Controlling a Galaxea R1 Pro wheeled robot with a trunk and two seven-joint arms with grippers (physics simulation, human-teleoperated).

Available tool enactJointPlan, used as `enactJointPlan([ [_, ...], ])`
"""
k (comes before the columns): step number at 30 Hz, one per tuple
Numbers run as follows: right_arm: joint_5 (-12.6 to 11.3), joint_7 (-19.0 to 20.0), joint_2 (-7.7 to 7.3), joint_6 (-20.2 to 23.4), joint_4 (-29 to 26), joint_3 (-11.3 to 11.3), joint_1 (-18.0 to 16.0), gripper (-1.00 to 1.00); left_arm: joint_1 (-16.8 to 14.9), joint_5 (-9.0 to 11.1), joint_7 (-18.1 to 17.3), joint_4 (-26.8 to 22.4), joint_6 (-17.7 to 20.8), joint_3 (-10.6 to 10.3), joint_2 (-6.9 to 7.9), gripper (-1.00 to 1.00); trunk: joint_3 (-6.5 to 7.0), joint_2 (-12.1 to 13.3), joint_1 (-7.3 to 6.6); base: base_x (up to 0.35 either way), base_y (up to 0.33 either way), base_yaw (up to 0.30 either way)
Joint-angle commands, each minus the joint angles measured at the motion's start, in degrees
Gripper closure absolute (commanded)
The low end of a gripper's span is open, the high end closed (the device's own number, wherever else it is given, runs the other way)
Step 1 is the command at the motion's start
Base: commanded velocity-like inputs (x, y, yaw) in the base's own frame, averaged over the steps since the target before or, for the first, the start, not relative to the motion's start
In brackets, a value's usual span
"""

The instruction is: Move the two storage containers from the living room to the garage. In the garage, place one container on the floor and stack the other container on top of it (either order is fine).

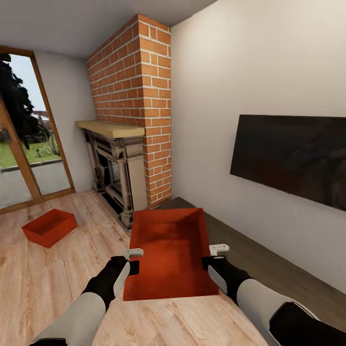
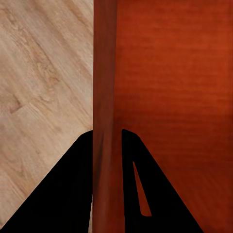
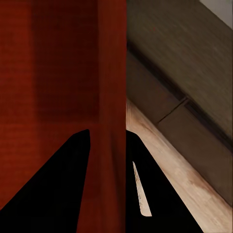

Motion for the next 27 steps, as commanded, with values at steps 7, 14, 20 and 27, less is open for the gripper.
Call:
enactJointPlan([
  [7,-1.2,-0.3,0.0,0.2,-1.2,1.4,0.0,1.0,0.0,-0.4,0.5,0.0,0.3,0.1,-0.1,1.0,-0.05,-0.1,0.02,0.0,0.0,0.292],
  [14,-1.2,-0.3,0.0,0.2,-1.2,1.4,0.0,1.0,0.0,-0.4,0.5,0.0,0.3,0.1,-0.09,1.0,-0.05,-0.1,0.02,0.0,0.0,0.292],
  [20,-1.2,-0.3,0.0,0.2,-1.2,1.4,0.0,1.0,0.0,-0.4,0.5,0.0,0.3,0.1,-0.05,1.0,-0.05,-0.1,0.02,0.0,0.0,0.292],
  [27,-1.2,-0.3,0.0,0.2,-1.2,1.4,0.0,1.0,0.0,-0.4,0.5,0.0,0.3,0.1,-0.09,1.0,-0.05,-0.1,0.02,0.0,0.0,0.292],
])
